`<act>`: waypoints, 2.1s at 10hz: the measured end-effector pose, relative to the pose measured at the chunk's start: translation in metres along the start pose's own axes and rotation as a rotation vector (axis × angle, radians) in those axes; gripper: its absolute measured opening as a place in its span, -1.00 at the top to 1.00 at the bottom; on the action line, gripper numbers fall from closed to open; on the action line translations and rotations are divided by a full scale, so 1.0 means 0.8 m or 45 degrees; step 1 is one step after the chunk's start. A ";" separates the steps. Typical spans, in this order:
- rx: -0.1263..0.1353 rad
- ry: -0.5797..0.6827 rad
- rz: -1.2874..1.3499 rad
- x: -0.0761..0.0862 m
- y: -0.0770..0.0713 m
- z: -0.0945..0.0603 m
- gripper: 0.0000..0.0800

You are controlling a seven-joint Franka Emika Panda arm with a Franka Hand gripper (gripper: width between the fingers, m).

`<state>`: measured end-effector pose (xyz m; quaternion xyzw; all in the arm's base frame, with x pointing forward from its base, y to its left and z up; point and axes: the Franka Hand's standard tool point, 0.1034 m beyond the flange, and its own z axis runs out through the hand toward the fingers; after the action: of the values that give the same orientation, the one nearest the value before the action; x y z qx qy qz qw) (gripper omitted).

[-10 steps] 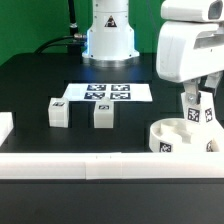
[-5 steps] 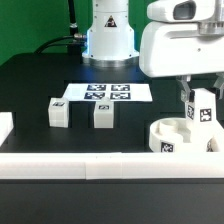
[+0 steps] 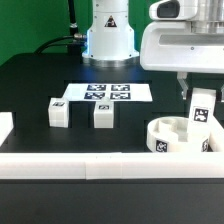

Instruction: Assemble stool

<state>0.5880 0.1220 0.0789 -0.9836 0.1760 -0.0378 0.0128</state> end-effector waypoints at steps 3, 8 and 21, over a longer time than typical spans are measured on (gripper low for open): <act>0.015 -0.012 0.212 0.001 0.002 0.000 0.16; 0.103 -0.057 0.884 -0.002 -0.007 0.000 0.16; 0.353 -0.184 2.229 0.000 -0.008 -0.002 0.16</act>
Offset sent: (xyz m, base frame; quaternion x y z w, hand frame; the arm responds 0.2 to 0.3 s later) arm 0.0000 0.0000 0.0000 0.0000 0.0000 0.1938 0.9810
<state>0.5903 0.1281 0.0805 -0.4858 0.8575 0.0267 0.1670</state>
